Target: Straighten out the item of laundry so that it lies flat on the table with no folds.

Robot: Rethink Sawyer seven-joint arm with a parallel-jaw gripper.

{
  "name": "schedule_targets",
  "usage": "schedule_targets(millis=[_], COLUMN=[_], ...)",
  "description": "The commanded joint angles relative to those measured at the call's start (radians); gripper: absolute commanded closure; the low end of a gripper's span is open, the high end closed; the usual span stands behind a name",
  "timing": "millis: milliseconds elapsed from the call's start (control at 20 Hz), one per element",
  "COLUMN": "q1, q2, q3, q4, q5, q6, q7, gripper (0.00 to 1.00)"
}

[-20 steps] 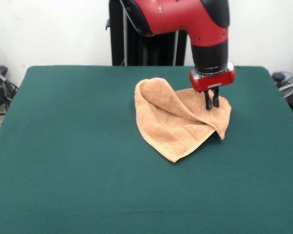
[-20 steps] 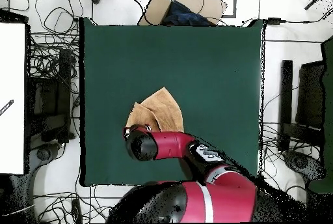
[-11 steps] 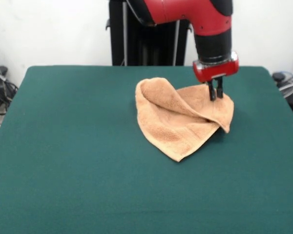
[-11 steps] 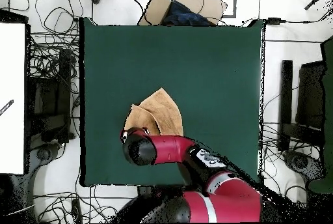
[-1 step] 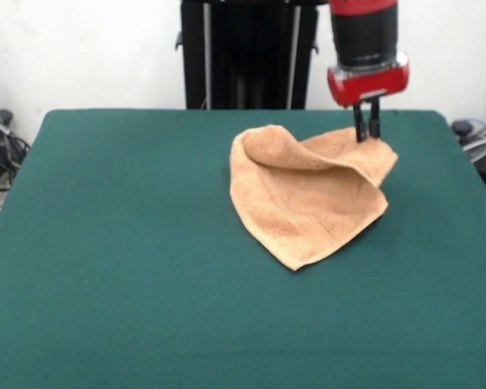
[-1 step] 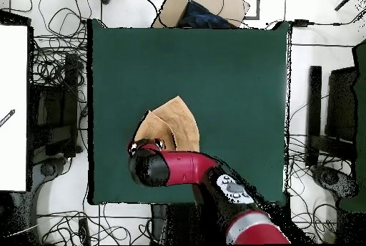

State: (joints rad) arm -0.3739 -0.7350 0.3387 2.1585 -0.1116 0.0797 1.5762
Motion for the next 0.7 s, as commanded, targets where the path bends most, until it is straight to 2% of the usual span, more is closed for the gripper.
schedule_targets(millis=[50, 250, 450, 550, 700], q1=[-0.004, -0.010, -0.020, -0.024, -0.047], q2=[-0.114, -0.094, -0.111, -0.149, -0.253], q3=[0.097, 0.103, 0.101, 0.098, 0.122], q4=[0.061, 0.085, 0.155, 0.202, 0.264], q5=[0.088, 0.092, 0.082, 0.082, 0.110], q6=[0.098, 0.049, -0.024, -0.048, -0.006], q7=[0.216, 0.224, 0.255, 0.280, 0.298], gripper=[1.00, 1.00, 1.00, 1.00, 1.00])
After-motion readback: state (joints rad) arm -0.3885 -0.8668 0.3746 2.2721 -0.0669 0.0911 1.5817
